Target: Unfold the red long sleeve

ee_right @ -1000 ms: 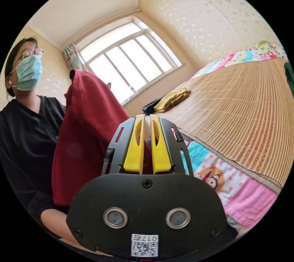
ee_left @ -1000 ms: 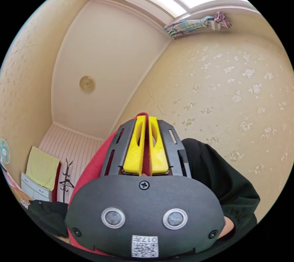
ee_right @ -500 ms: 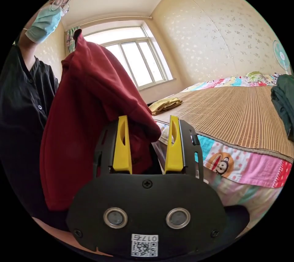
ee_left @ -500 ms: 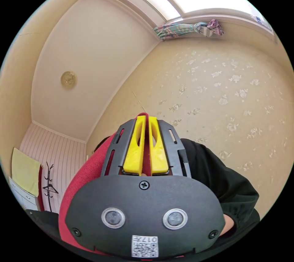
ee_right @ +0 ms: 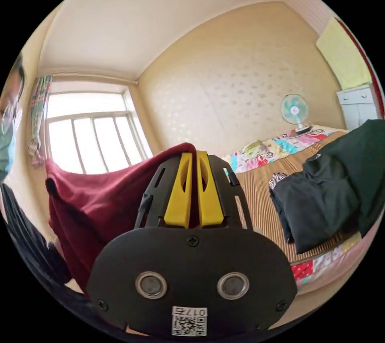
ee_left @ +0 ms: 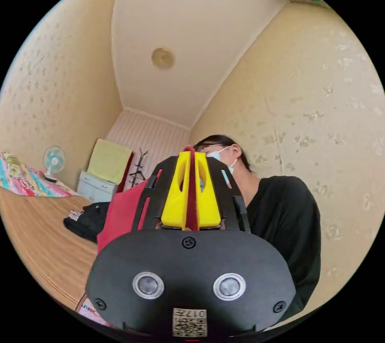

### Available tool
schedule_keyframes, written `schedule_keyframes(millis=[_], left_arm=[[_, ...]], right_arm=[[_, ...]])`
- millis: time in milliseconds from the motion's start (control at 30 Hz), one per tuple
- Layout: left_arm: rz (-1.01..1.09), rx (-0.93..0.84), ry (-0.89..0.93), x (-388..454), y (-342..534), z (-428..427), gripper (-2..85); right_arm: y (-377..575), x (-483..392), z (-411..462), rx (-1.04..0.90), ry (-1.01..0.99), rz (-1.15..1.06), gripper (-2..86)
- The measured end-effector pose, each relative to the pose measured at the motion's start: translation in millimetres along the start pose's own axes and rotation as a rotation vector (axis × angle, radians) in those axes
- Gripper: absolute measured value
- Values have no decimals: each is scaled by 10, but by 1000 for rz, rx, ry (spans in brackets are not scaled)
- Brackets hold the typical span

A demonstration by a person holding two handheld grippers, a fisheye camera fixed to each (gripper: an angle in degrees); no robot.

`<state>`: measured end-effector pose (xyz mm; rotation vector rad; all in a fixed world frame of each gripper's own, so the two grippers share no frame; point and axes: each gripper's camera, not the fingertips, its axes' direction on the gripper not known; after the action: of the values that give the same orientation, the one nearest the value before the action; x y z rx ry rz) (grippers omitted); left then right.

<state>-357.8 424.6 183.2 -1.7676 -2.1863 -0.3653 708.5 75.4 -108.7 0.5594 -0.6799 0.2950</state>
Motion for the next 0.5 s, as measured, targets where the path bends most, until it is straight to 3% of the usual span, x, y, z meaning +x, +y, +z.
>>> schedule_keyframes(millis=[67, 133, 233, 267, 400, 500], left_arm=[[-38, -123, -304, -6, -46, 87, -6], [-99, -220, -432, -171, -30, 265, -6], [-198, -169, -376, -559, 143, 444, -7], [-210, -81, -295, -663, 213, 434, -8], [-169, 225, -101, -796, 248, 387, -7], [-78, 294, -96, -728, -62, 560, -7]], right_arm=[[-210, 109, -312, 164, -53, 102, 27], [-374, 22, -549, 263, -105, 91, 27], [-456, -487, -811, 351, -68, -52, 27], [-410, -698, -933, 408, -72, -113, 27], [-255, -1361, -1267, 556, -30, -287, 28], [-253, -1668, -1194, 521, 5, -299, 29]])
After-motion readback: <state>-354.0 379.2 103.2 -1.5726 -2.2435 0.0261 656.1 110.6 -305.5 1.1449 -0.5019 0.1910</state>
